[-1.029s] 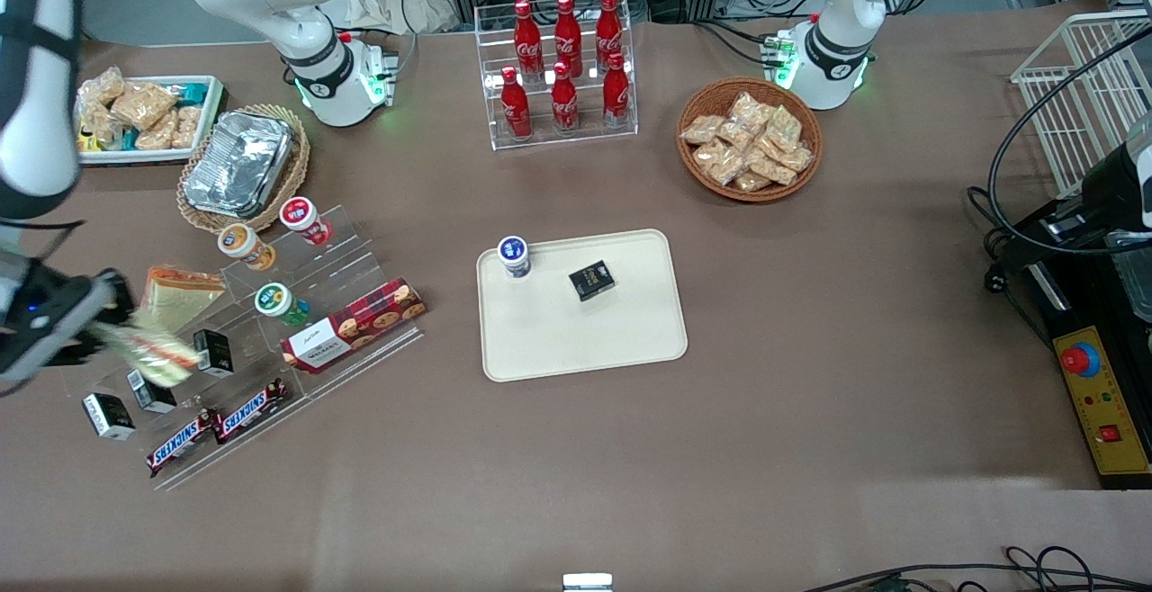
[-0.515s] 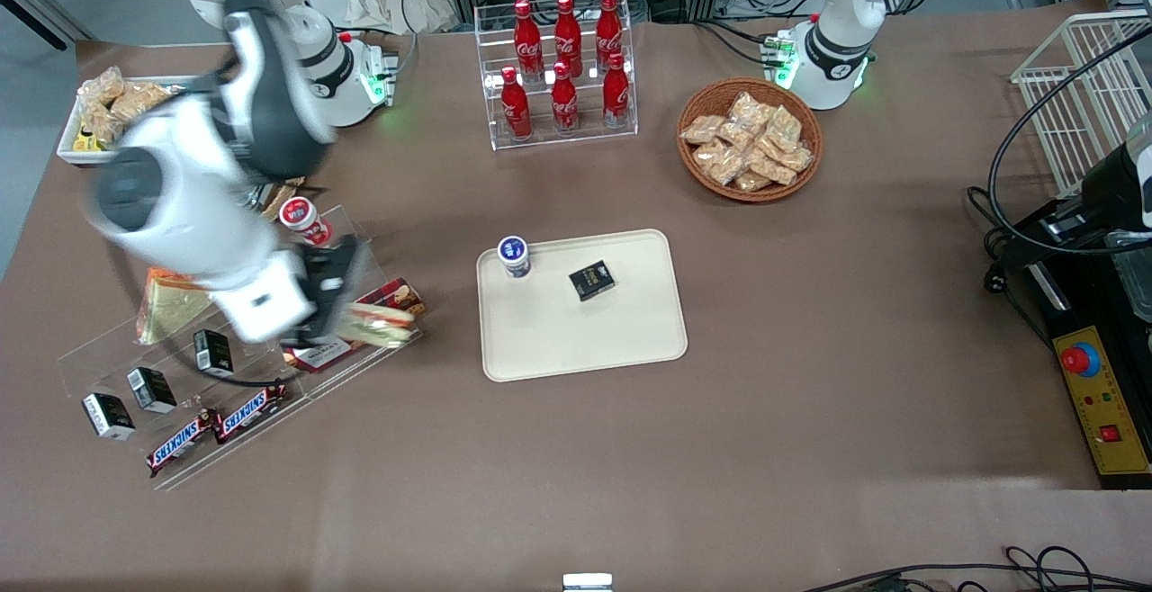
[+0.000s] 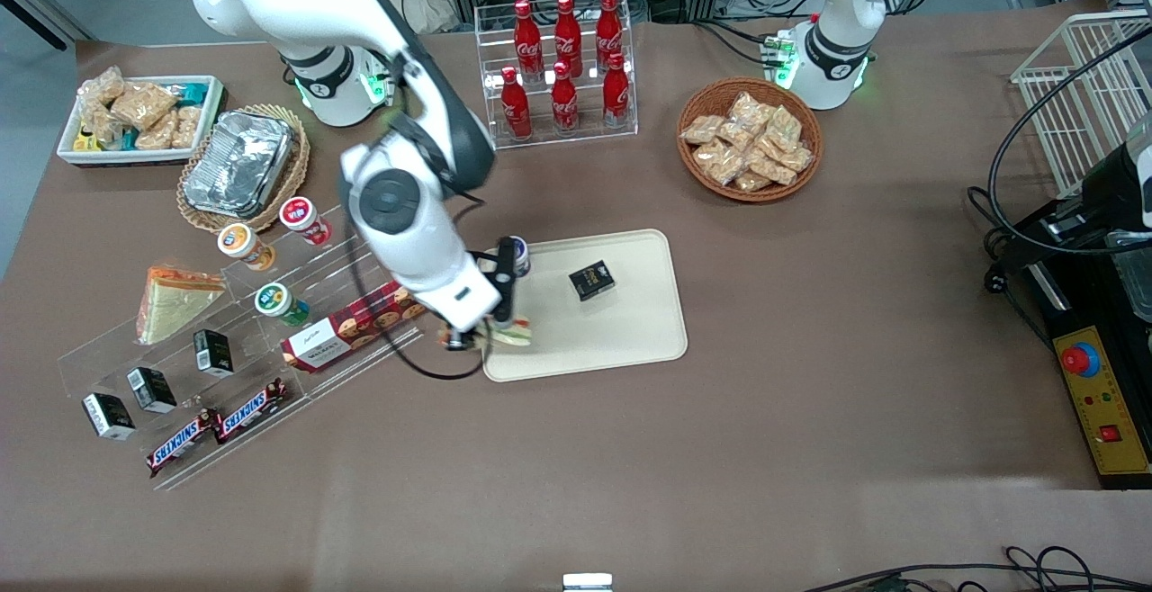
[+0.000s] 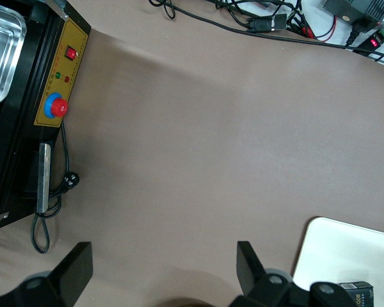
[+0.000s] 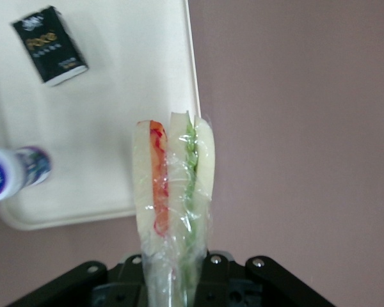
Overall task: Place sandwich on tray
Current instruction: 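Lift the sandwich and carry it with the right gripper to the tray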
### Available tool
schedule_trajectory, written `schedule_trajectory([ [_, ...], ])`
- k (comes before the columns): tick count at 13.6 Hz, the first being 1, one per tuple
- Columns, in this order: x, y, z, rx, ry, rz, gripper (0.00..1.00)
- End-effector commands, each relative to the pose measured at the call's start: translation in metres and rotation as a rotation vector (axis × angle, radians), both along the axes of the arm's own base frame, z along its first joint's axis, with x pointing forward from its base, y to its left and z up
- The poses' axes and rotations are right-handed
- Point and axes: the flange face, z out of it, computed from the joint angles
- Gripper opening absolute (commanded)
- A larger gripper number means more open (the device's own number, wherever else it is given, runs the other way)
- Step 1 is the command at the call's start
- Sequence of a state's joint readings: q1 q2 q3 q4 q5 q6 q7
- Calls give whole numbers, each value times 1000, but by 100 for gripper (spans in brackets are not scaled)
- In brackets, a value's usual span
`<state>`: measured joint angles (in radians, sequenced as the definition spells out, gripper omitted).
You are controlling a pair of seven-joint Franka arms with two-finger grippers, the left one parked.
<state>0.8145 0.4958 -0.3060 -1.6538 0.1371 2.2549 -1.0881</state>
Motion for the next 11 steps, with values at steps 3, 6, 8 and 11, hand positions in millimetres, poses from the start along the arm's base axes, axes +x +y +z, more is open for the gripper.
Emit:
schedule_trajectory([
  [3,20,22,-64,-32,-110,92,0],
  [6,29,42,-88,-32,-127,93,0],
  [8,19,61,-98,17,-122,86,0],
  [11,1,84,-111,41,-97,55,0],
])
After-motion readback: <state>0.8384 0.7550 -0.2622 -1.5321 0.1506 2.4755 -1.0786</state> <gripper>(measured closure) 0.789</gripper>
